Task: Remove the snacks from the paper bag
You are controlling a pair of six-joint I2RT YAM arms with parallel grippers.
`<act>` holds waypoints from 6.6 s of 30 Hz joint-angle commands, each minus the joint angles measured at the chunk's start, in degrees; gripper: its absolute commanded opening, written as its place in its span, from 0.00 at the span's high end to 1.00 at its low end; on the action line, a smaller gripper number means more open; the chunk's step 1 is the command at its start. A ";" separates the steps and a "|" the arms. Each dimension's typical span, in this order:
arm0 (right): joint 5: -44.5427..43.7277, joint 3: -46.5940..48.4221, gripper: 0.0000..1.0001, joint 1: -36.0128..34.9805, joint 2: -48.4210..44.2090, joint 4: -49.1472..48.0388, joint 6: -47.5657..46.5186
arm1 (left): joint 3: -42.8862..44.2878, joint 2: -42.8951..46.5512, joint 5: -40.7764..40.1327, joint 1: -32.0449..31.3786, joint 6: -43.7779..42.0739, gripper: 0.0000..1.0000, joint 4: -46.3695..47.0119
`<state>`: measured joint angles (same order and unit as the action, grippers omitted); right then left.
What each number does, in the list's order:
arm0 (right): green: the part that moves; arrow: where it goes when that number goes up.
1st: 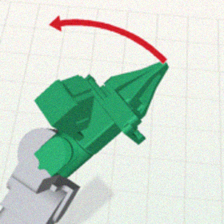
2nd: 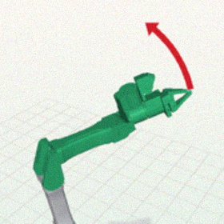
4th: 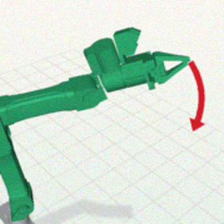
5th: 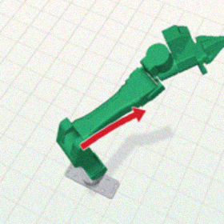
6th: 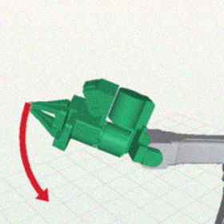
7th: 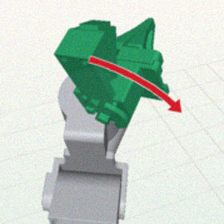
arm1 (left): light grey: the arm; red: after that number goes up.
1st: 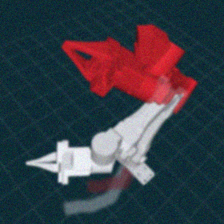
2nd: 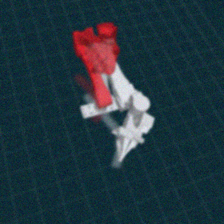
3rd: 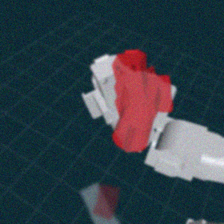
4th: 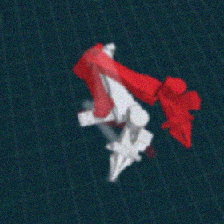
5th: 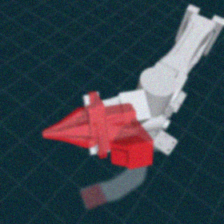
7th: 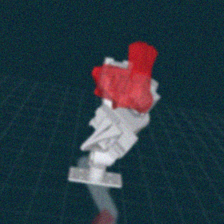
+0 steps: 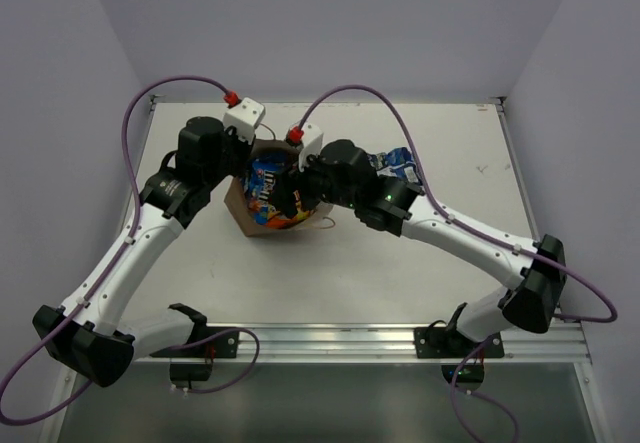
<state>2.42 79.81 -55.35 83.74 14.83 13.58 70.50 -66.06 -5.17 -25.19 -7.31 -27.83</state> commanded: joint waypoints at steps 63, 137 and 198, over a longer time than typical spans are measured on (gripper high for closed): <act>-4.70 -16.45 1.00 58.16 8.44 -7.10 20.07 | -2.21 4.89 -2.12 -0.21 -0.25 1.00 9.29; 12.53 -2.12 0.99 3.50 3.82 -4.99 -44.52 | -4.85 6.65 2.09 -0.21 -4.99 1.00 11.49; -6.97 6.24 0.28 1.48 9.50 -5.24 13.11 | -4.67 7.44 -0.19 -0.21 0.46 1.00 9.29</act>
<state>-0.43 86.63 -52.97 92.20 12.71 13.47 64.05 -60.88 -5.54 -25.21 -8.27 -22.39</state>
